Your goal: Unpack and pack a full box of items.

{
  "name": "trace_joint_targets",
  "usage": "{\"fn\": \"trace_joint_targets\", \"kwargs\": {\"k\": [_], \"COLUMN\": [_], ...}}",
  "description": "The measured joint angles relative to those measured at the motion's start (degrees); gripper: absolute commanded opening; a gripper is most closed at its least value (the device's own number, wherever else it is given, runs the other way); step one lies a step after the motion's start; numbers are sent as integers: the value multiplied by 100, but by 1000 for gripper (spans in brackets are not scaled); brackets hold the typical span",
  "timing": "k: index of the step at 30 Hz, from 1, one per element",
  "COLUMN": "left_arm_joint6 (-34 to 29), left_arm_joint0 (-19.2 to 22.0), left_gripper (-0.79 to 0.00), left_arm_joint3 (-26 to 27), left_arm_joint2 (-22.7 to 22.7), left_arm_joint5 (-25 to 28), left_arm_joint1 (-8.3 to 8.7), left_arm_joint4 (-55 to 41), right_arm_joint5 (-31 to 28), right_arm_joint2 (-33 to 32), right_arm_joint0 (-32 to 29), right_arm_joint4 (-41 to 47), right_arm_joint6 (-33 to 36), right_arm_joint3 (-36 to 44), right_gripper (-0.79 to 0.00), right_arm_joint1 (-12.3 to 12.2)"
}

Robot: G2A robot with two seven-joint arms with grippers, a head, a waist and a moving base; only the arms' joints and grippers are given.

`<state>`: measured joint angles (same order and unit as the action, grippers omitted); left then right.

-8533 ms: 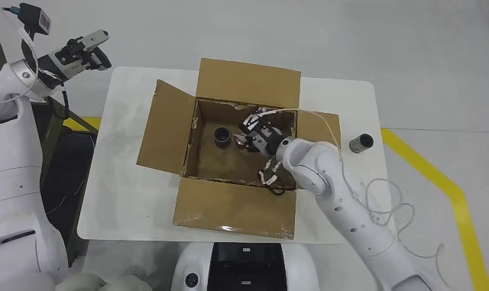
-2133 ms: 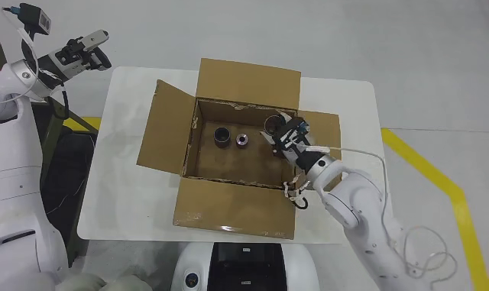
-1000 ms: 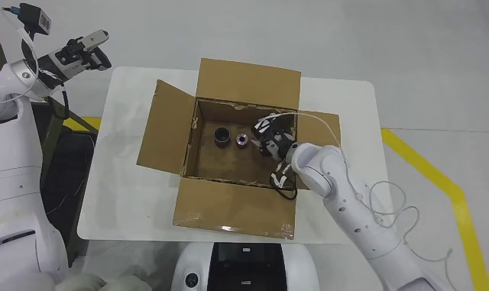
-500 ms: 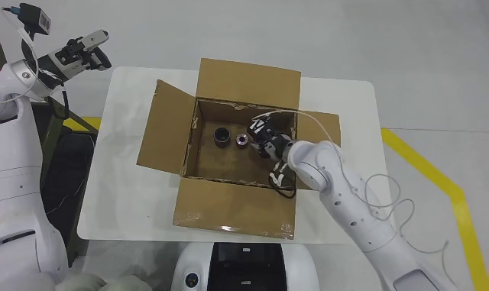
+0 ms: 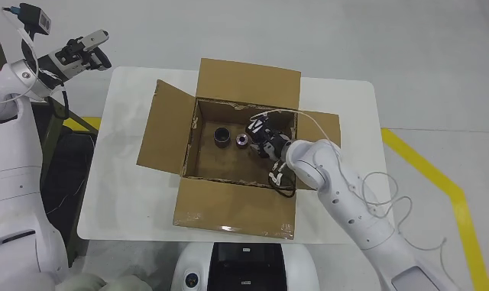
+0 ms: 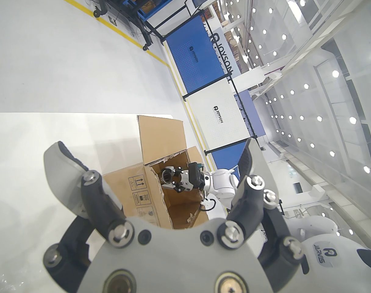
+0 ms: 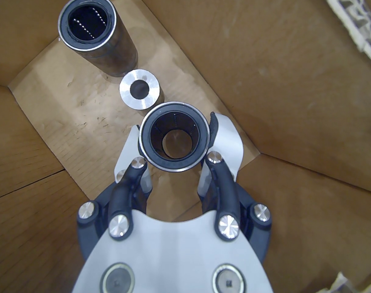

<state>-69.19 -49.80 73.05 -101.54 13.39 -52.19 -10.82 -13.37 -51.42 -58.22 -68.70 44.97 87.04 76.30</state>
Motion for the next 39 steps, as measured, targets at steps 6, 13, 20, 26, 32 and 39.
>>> {"fn": "trace_joint_targets", "kwargs": {"k": [6,13,20,26,32,39], "left_arm_joint6": [0,0,0,0,0,0], "left_arm_joint0": [0,0,0,0,0,0], "left_gripper": [0,0,0,0,0,0], "left_arm_joint3": [0,0,0,0,0,0], "left_arm_joint2": [0,0,0,0,0,0], "left_arm_joint5": [0,0,0,0,0,0], "left_arm_joint1": [0,0,0,0,0,0], "left_arm_joint4": [0,0,0,0,0,0], "right_arm_joint5": [9,-8,-35,-143,-383,-753], "right_arm_joint2": [-79,-148,-163,-404,-725,-1167], "right_arm_joint0": [-108,-232,-264,-565,-990,-1511], "right_arm_joint4": [-97,-175,-137,-168,-74,342], "right_arm_joint6": [111,198,138,177,212,159], "right_arm_joint3": [257,454,556,1241,2052,2710], "right_gripper": [-422,-391,-394,-388,-376,-369], "right_arm_joint1": [-27,-54,-48,-127,-229,-345]}}
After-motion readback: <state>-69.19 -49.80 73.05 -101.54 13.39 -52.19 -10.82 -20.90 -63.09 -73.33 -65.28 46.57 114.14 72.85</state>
